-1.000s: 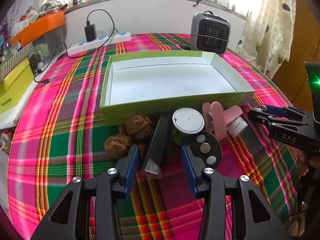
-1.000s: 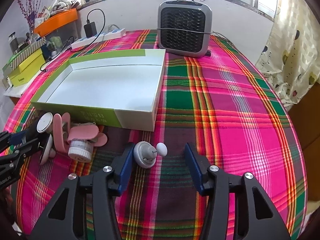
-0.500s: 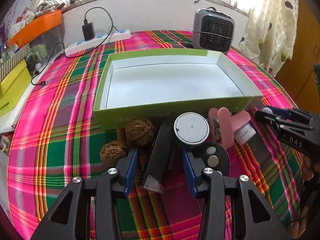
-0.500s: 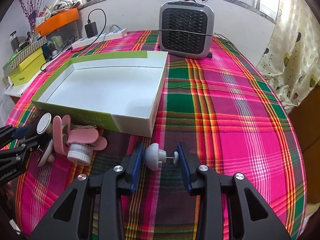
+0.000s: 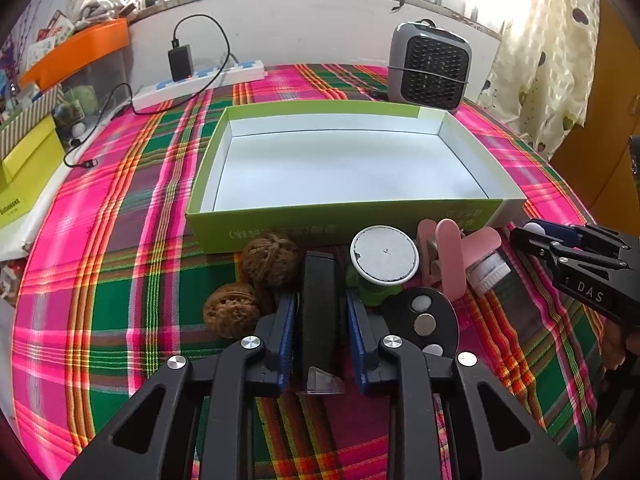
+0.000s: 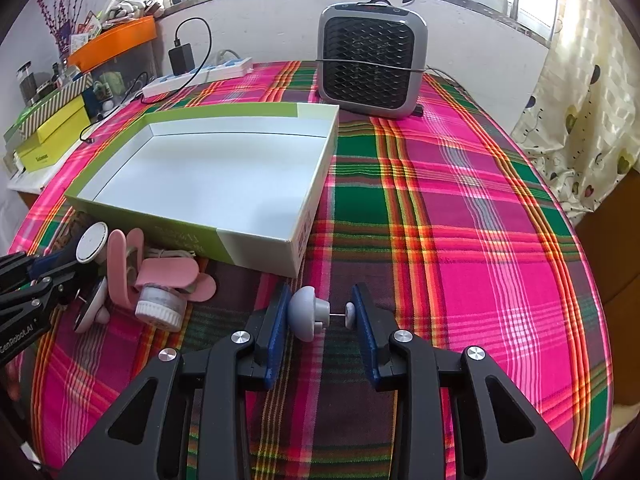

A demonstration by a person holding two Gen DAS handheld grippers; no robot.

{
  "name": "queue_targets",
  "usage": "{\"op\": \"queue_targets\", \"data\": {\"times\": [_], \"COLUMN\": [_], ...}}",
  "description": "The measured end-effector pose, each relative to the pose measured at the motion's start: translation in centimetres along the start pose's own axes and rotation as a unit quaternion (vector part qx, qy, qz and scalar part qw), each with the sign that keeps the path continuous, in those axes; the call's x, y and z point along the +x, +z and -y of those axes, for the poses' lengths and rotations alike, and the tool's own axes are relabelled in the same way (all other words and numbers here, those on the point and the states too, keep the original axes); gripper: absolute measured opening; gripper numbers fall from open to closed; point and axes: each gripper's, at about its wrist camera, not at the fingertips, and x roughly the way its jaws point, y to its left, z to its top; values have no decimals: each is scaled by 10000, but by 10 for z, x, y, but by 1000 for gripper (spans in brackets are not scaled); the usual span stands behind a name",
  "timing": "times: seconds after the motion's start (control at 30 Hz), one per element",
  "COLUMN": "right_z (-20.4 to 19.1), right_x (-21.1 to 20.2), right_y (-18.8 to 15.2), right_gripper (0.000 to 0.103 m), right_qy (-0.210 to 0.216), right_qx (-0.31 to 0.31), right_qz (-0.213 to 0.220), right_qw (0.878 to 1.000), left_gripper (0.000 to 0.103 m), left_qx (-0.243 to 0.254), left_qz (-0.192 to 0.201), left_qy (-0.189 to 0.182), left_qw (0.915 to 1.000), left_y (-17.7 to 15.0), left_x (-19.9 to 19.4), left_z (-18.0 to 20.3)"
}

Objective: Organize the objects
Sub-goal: 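Close the right tool on the white knob while the left tool grips the black flashlight, then lift and carry the flashlight and knob with both tools over the green box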

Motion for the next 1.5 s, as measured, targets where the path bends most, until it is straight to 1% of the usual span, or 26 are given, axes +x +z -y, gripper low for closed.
{"op": "queue_targets", "data": {"times": [0.33,0.8,1.03,1.17,1.3,1.5], "right_z": [-2,-9,-14,-19,-23,-27], "right_x": [-8,-28,-34,-33,-26,-8], "right_y": [-3,3,19,33,47,66], "right_gripper": [33,33,33,33,33,33], "right_qy": [2,46,66,96,129,152], "right_qx": [42,-6,-92,-196,-270,-294], "right_qz": [90,319,458,537,569,530], "right_qw": [10000,9995,9989,9983,9979,9980], "left_gripper": [22,22,22,22,22,22], "left_qx": [-35,15,30,49,35,-23], "left_qz": [41,277,396,403,414,328], "left_qy": [-80,-186,-205,-179,-179,-198], "left_qw": [10000,9994,9990,9990,9990,9993], "left_y": [-3,5,24,41,55,72], "left_x": [-6,-30,-33,-26,-18,2], "left_z": [1,3,-2,-9,-17,-28]}}
